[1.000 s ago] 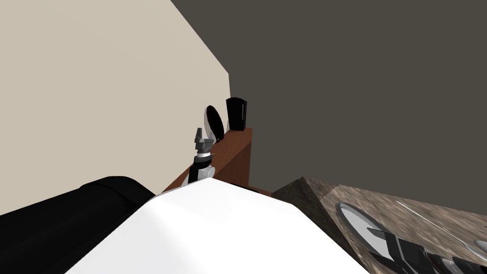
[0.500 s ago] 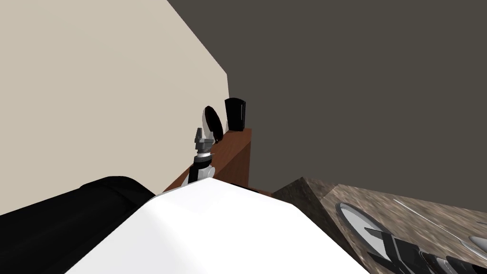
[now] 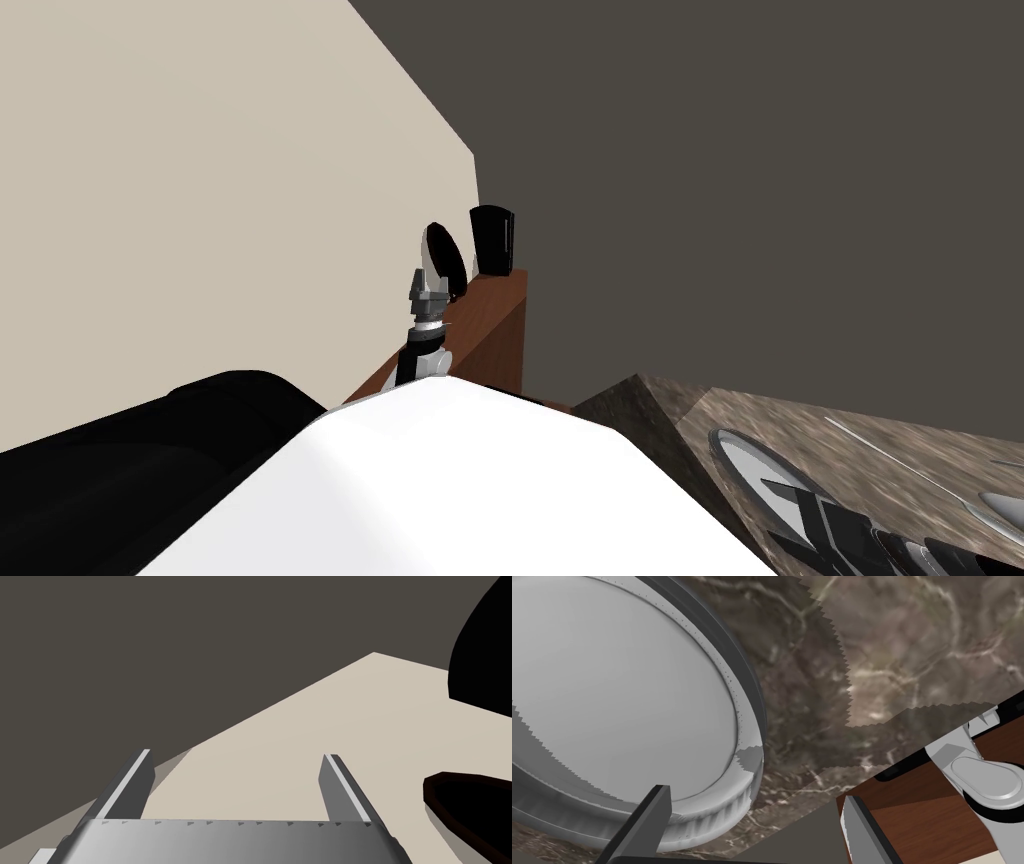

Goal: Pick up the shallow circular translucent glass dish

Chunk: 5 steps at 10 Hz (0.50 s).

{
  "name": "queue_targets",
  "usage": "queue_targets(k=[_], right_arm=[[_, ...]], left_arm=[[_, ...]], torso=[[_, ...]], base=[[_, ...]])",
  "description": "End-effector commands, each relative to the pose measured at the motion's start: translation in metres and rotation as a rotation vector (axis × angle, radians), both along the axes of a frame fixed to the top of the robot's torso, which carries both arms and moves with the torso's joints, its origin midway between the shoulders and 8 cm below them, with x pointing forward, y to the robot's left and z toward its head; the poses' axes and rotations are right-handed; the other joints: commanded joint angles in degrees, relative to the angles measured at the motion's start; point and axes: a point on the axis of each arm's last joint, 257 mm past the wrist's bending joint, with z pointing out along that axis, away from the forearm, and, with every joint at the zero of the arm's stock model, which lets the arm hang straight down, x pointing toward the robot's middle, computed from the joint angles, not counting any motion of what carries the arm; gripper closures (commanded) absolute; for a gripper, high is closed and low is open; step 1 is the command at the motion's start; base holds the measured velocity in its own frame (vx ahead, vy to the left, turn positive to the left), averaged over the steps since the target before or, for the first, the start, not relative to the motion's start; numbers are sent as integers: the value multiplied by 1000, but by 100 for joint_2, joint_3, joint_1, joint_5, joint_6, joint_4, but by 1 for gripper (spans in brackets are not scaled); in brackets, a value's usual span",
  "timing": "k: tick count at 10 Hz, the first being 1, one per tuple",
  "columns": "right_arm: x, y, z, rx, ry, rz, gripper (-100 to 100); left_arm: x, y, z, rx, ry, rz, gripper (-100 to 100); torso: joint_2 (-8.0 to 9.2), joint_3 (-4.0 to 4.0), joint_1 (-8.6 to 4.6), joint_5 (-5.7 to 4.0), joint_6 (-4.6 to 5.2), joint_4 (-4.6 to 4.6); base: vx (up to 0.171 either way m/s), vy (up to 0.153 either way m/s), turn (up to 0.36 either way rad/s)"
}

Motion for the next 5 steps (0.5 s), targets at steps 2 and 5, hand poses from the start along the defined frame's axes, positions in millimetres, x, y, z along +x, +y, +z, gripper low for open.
queue_targets(k=[2,5], right_arm=[[0,0,0,0,1,0,100],[1,0,0,1,-1,-2,100]], left_arm=[[0,0,0,0,0,0,0],[0,0,0,0,0,0,0]], torso=[[5,2,-1,1,-1,1],[14,7,-12,-8,-1,1]], base=[[8,3,-4],[0,0,0]])
